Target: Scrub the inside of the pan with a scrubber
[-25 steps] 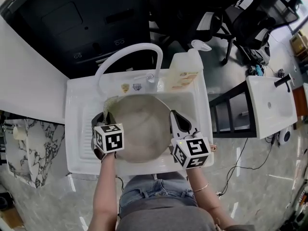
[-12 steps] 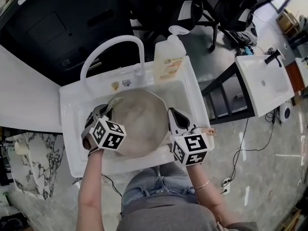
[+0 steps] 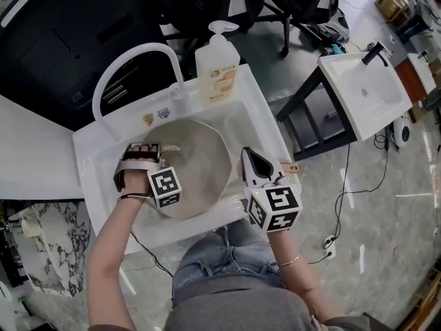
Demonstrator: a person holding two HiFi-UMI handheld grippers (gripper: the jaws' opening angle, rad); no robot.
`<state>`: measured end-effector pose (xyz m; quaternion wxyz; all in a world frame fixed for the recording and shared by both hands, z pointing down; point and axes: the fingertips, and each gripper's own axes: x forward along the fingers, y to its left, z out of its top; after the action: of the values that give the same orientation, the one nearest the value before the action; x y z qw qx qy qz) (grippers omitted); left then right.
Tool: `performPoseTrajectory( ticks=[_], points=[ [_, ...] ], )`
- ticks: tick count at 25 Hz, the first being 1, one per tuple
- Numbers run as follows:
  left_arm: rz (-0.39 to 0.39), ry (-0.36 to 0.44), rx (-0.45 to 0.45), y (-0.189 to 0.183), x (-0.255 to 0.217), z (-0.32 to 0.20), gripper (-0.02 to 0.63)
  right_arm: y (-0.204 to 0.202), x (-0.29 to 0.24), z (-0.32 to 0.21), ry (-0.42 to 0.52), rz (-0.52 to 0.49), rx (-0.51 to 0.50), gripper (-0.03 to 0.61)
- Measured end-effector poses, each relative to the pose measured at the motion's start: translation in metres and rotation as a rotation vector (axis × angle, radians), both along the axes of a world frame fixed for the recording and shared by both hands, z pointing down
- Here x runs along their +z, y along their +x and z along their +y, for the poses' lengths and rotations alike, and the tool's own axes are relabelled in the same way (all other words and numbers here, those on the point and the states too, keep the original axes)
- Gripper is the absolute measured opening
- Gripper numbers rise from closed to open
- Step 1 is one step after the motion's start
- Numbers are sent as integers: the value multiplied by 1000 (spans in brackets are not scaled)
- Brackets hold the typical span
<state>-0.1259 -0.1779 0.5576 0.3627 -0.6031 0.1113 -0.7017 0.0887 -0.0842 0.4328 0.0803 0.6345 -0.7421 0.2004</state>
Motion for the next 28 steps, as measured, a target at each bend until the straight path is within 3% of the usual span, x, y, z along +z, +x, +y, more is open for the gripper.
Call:
performPoseTrajectory(
  ticks=[2,4,16,24,28],
  points=[
    [-80,-64,24,-6,12,15,61,1,-1,2,1,-1,5,11],
    [-112,-133,8,-12,19,30,60,1,-3,5,3,-2,5,11],
    [-214,-536,-193,-56,27,95,57,-7,-9,5,13,-14,-26,11],
    [-299,-789,-214,-58,21,139,57,-9,-11,8,17,-17,-37,11],
    [-309,-879,-225,-51,18,156,57,-4,-14,11,22,-17,-29,11]
  ],
)
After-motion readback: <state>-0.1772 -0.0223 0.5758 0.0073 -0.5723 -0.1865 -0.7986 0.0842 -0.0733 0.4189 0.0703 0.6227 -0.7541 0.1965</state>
